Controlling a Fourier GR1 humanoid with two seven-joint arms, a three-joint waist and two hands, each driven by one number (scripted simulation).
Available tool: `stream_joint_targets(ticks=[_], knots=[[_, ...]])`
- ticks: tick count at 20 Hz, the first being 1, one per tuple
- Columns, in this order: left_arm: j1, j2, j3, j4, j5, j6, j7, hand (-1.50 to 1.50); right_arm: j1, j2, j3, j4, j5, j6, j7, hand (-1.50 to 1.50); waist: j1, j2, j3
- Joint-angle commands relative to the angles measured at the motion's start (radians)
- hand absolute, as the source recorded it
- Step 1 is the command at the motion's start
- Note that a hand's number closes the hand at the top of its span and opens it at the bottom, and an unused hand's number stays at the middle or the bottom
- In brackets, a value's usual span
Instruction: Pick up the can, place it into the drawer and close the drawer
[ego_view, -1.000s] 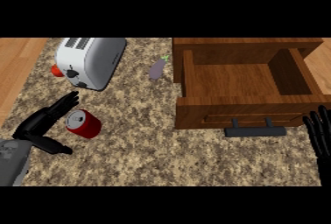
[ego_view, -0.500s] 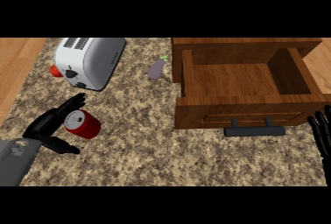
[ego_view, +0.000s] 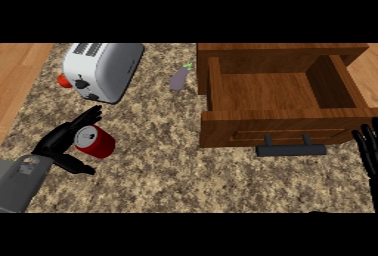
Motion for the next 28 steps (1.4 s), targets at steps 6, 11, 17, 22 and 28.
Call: stream_joint_targets(ticks=[6, 11, 17, 22, 28], knots=[[-0.071, -0.070, 0.002, 0.050, 0.005, -0.050, -0.058, -1.50, 0.029, 0.003, 0.000, -0.065, -0.032, 0.013, 0.046, -1.50, -0.007, -0.001, 0.000], [-0.054, -0.078, -0.023, 0.049, -0.012, -0.073, -0.095, -1.50, 0.017, 0.001, 0.014, -0.073, 0.000, 0.002, 0.076, -1.50, 0.002, -0.001, 0.000], [-0.064, -0.073, -0.041, 0.034, -0.014, -0.125, -0.098, 1.50, 0.034, 0.006, -0.032, -0.012, -0.043, 0.034, -0.033, -1.50, 0.005, -0.003, 0.001], [-0.043, -0.094, -0.042, 0.019, 0.006, -0.157, -0.114, 1.50, 0.044, 0.019, -0.016, -0.088, -0.039, 0.006, 0.053, -1.50, 0.009, -0.004, 0.001], [-0.070, -0.150, -0.044, -0.017, 0.041, -0.183, -0.037, 1.50, 0.075, 0.044, -0.005, -0.092, -0.017, 0.010, 0.004, -1.50, 0.013, -0.007, 0.002]])
